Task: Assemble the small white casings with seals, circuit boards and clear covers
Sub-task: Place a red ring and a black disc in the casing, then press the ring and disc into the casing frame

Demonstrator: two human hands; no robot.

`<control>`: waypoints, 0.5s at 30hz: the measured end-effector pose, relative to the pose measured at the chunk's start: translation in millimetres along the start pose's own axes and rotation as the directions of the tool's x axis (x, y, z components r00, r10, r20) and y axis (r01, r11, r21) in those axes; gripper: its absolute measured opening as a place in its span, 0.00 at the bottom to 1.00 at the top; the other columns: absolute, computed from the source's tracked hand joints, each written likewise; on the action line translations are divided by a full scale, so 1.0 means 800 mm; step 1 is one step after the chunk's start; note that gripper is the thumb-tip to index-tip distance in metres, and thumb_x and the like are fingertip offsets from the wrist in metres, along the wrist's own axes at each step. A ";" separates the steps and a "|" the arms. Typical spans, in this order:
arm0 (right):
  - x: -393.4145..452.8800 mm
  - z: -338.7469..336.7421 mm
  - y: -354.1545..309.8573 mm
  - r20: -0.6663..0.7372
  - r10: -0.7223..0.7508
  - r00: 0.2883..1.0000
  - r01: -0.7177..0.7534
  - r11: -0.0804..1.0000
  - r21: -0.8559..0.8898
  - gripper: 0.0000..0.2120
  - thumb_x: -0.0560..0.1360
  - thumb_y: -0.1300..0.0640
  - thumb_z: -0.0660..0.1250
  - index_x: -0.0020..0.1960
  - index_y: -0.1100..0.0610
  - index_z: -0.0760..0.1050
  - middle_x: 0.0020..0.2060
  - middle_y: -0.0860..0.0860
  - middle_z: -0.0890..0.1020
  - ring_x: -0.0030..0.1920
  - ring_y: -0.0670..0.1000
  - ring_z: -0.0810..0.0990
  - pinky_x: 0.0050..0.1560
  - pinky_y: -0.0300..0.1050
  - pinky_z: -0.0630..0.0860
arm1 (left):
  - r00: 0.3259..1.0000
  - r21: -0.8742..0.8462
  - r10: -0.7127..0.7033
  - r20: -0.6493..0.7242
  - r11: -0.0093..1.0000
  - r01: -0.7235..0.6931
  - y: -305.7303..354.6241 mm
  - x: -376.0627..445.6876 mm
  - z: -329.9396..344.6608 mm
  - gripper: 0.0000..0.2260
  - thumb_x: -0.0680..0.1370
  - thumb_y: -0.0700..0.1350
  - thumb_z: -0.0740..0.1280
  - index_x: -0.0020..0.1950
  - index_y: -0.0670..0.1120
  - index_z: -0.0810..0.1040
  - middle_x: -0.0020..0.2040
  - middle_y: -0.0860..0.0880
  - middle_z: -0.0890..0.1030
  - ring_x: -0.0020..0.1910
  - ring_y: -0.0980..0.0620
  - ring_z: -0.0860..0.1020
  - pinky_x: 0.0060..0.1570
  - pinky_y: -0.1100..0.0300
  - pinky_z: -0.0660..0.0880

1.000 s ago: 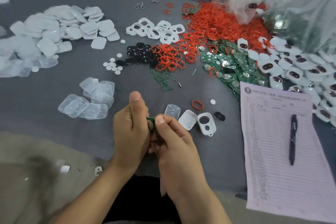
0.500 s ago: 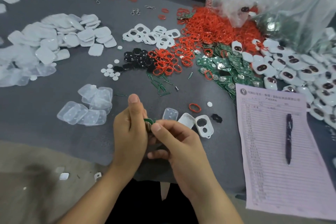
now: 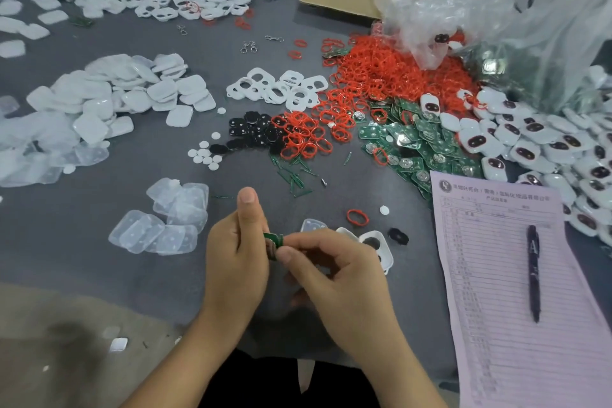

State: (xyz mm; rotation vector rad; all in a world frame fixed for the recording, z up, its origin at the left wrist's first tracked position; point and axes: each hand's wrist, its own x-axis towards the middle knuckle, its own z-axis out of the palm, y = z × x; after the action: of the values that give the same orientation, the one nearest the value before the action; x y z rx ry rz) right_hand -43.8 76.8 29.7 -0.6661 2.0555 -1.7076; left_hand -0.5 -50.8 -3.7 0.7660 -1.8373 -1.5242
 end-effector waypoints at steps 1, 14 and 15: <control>0.002 -0.002 -0.002 0.079 0.076 0.994 -0.082 0.994 0.074 0.08 0.76 0.62 0.76 0.45 0.49 0.86 0.36 0.45 0.85 0.36 0.45 0.84 0.34 0.42 0.82 | 1.000 -0.030 -0.022 0.009 0.999 0.022 0.001 0.002 -0.001 0.28 0.83 0.66 0.53 0.29 0.50 0.61 0.26 0.54 0.62 0.27 0.52 0.60 0.30 0.52 0.59; 0.004 -0.015 -0.003 0.304 0.206 0.930 -0.232 0.971 0.052 0.13 0.77 0.62 0.75 0.40 0.45 0.85 0.31 0.49 0.84 0.33 0.49 0.83 0.36 0.43 0.83 | 0.969 0.016 -0.036 0.246 0.999 0.033 -0.003 0.003 -0.009 0.28 0.82 0.65 0.55 0.30 0.47 0.59 0.26 0.51 0.61 0.28 0.51 0.60 0.30 0.50 0.59; 0.003 -0.014 -0.004 0.306 0.203 0.930 -0.225 0.974 0.038 0.14 0.77 0.62 0.75 0.39 0.44 0.84 0.31 0.49 0.84 0.32 0.49 0.83 0.36 0.44 0.83 | 0.966 0.013 -0.040 0.254 0.999 0.038 -0.003 0.002 -0.010 0.28 0.82 0.65 0.55 0.30 0.48 0.59 0.26 0.52 0.61 0.28 0.50 0.60 0.30 0.50 0.59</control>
State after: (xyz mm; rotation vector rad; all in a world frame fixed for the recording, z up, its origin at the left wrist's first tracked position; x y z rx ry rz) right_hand -52.2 84.1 35.1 -0.6111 1.7748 -1.4510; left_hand 4.6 -57.5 -5.0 0.6360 -2.0240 -1.7078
